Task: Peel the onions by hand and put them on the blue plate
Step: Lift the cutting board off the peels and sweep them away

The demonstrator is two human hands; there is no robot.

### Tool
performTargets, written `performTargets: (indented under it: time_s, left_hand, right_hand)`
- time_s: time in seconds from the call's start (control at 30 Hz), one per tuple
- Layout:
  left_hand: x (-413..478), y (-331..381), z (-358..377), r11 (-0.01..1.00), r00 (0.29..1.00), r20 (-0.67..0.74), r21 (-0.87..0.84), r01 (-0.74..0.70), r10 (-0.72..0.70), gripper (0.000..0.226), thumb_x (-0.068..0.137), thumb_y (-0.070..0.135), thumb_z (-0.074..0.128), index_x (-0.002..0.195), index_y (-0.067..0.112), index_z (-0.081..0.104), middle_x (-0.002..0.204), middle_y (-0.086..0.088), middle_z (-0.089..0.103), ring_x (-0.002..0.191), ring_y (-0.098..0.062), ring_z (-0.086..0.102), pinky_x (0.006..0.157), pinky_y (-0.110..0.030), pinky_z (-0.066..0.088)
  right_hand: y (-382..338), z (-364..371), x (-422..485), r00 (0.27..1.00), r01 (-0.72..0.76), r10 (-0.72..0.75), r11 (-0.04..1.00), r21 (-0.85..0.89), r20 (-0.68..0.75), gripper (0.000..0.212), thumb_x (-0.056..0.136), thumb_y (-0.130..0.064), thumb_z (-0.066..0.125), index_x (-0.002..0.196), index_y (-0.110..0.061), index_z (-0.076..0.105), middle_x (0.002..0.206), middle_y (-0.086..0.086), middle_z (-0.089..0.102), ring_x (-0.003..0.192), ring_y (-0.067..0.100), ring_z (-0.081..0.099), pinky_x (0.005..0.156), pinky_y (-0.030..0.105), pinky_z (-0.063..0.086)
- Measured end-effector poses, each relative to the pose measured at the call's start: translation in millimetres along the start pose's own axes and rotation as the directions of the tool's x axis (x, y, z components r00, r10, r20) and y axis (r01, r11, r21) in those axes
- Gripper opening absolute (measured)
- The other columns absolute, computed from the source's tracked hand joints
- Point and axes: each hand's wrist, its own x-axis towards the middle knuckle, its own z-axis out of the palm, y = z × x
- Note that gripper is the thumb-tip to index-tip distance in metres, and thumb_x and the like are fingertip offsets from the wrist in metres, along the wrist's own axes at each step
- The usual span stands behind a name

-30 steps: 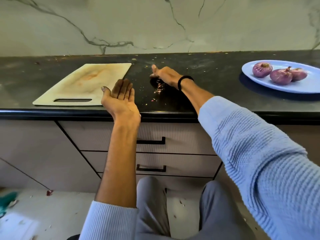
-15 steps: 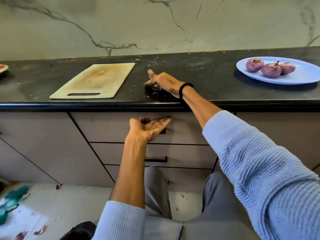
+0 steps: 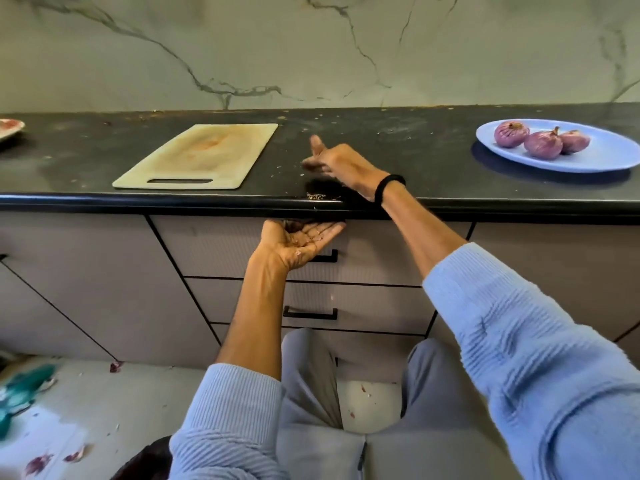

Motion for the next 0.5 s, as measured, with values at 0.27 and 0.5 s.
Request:
performTargets:
  time_s: [0.27,0.5]
  left_hand:
    - [-5,-3,-8,0.994,0.999,0.034,-0.104,0.038,-0.034,0.061,0.105,0.032,0.024,0.128,-0.018,0.051,0.124,-0.041,0.058,0.123,-0.052,0.054,0.110,-0.056,0.041]
    - [-15,-6,-23,0.981,0.997,0.062,-0.187,0.049,-0.038,0.056,0.104,0.025,0.023,0.128,-0.016,0.052,0.124,-0.040,0.059,0.117,-0.053,0.057,0.106,-0.059,0.043]
  right_hand:
    - [-14,29,-37,0.983,0.150,-0.154,0.988,0.046,0.101,0.068,0.104,-0.057,0.023,0.120,-0.014,0.072,0.129,0.004,0.067,0.125,0.015,0.058,0.114,0.038,0.038]
    - [0,57,-48,0.985,0.173,-0.174,0.983,0.068,0.012,0.066,0.104,-0.056,0.025,0.120,-0.014,0.073,0.130,0.008,0.066,0.126,0.017,0.058,0.114,0.035,0.039]
